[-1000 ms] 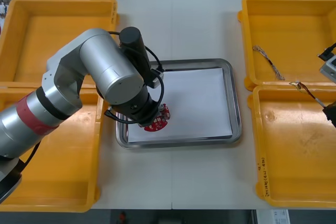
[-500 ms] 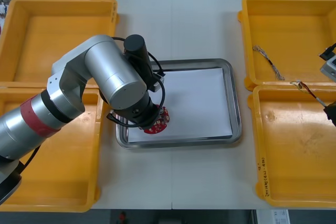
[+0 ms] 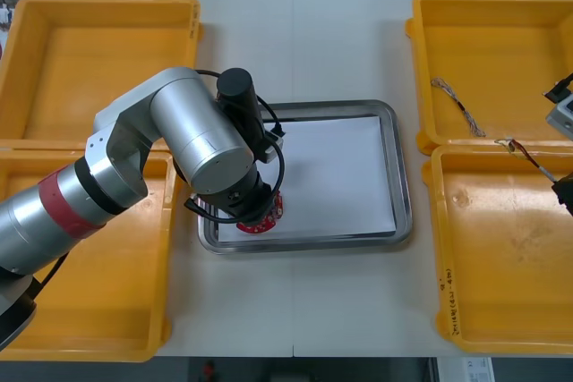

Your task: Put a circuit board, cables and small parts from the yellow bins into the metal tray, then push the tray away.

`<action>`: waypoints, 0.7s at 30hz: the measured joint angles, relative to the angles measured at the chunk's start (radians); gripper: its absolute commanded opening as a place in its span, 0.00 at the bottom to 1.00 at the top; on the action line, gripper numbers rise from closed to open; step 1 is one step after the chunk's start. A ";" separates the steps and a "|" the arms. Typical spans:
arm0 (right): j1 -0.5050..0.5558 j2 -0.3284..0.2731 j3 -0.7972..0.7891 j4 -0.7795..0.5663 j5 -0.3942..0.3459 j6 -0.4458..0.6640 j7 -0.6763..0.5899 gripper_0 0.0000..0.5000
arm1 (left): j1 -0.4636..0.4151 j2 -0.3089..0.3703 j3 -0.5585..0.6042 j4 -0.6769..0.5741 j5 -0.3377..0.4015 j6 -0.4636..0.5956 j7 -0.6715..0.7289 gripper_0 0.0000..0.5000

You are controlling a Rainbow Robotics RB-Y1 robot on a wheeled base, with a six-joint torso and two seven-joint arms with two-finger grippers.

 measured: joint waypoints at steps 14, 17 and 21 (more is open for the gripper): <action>-0.021 0.000 0.000 0.000 -0.059 0.000 0.000 0.00 | -0.001 0.001 0.042 -0.011 0.009 0.065 0.000 1.00; -0.047 -0.002 0.006 0.000 -0.089 0.000 0.000 0.00 | -0.002 0.001 0.089 -0.036 0.017 0.108 0.000 1.00; -0.106 -0.011 0.061 0.000 -0.096 0.000 0.000 0.00 | -0.012 0.001 0.142 -0.072 0.027 0.164 0.000 1.00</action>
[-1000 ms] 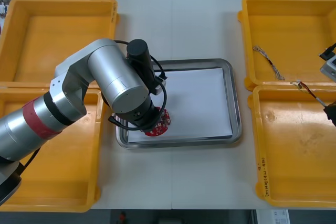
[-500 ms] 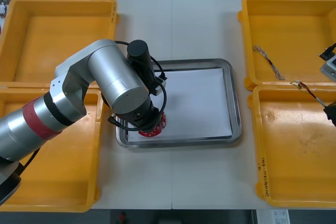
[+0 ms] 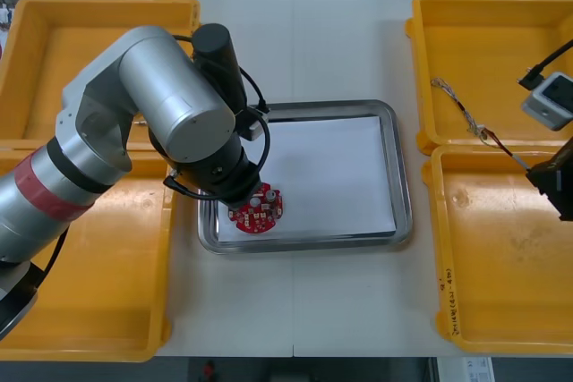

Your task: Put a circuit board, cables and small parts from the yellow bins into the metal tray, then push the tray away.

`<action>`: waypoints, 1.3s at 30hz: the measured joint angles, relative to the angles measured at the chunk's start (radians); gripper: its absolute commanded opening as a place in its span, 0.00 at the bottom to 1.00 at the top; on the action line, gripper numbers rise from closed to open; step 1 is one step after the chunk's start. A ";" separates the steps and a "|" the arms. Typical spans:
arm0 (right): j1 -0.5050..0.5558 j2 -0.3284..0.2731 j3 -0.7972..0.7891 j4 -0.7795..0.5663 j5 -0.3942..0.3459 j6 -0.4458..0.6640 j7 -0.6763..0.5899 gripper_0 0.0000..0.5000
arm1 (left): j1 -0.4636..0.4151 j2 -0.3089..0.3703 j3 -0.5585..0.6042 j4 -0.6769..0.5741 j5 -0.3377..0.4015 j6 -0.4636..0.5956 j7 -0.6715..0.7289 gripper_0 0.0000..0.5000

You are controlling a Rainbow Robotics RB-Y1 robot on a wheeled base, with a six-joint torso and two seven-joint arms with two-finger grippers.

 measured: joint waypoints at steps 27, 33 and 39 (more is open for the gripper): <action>-0.510 0.169 0.668 0.247 0.131 0.001 0.061 0.00 | -0.178 0.061 0.170 0.134 0.148 0.064 -0.014 1.00; -0.527 0.174 0.780 0.264 0.204 -0.040 0.099 0.00 | -0.186 0.072 0.223 0.184 0.148 0.064 -0.132 1.00; -0.527 0.174 0.873 0.301 0.247 -0.136 0.254 0.00 | -0.187 0.090 0.263 0.204 0.131 0.066 -0.337 1.00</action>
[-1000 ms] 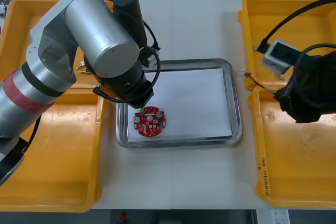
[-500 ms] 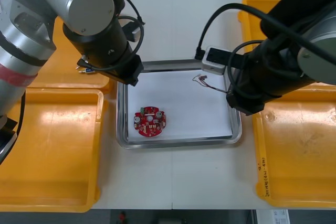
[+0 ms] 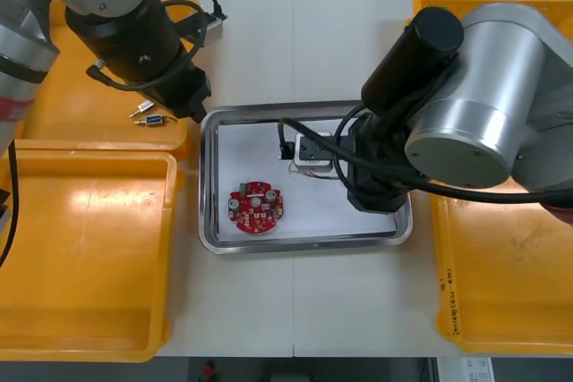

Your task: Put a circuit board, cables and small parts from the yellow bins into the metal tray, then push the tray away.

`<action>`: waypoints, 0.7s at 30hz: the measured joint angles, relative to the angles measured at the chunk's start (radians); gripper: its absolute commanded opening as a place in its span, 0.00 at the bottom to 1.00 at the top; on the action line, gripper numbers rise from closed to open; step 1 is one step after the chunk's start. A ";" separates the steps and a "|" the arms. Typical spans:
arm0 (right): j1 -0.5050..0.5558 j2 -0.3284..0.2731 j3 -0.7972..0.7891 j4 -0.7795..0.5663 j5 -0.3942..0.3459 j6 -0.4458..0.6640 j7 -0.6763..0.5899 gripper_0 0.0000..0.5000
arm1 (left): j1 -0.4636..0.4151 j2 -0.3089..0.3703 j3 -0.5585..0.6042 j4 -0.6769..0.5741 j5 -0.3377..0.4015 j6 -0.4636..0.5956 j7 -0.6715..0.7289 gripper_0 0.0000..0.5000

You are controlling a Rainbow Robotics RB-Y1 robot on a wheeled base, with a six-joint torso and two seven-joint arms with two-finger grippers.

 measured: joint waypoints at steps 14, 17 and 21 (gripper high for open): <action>0.000 -0.005 0.198 0.151 0.085 -0.252 0.021 0.00 | -0.002 0.034 0.033 0.141 -0.069 -0.017 -0.025 1.00; 0.000 -0.005 0.232 0.205 0.085 -0.280 0.021 0.00 | -0.002 0.034 0.051 0.196 -0.083 -0.051 -0.031 1.00; 0.000 -0.005 0.269 0.259 0.085 -0.312 0.022 0.00 | -0.002 0.034 0.064 0.255 -0.089 -0.101 -0.093 1.00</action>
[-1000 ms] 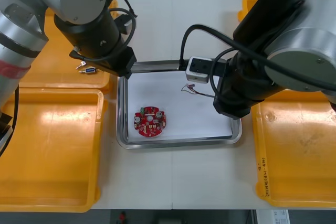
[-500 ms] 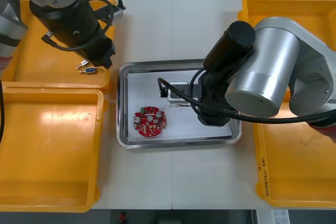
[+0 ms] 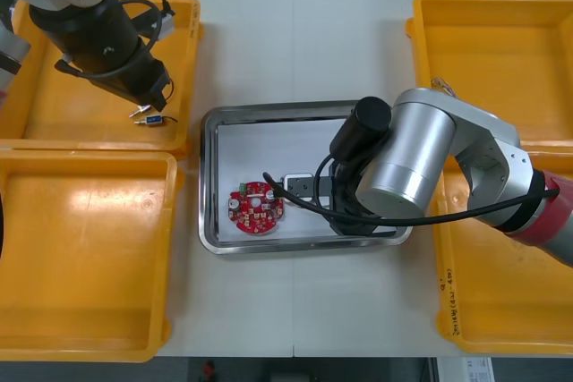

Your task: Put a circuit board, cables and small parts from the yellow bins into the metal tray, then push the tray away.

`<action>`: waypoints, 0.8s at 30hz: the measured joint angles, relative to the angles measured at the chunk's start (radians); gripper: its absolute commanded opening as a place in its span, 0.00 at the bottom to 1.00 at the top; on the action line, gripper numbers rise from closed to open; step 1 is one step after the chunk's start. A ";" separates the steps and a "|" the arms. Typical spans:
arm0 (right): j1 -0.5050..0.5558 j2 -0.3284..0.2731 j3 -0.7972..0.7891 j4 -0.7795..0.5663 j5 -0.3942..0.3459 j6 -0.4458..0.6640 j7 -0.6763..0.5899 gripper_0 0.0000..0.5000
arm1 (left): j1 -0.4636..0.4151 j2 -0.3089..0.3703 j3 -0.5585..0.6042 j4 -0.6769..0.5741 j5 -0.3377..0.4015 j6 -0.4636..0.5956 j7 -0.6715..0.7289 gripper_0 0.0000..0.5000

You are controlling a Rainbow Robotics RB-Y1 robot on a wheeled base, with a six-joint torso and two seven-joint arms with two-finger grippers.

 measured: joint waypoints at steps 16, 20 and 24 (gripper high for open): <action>0.000 -0.001 0.033 0.061 0.009 -0.053 0.003 0.90 | 0.000 0.000 0.008 0.082 -0.021 -0.103 -0.182 1.00; 0.000 -0.001 0.033 0.061 0.011 -0.053 0.003 1.00 | 0.000 0.000 0.008 0.138 -0.019 -0.125 -0.182 1.00; 0.000 -0.001 0.031 0.061 0.011 -0.053 0.003 1.00 | 0.000 -0.001 0.008 0.165 -0.018 -0.131 -0.182 1.00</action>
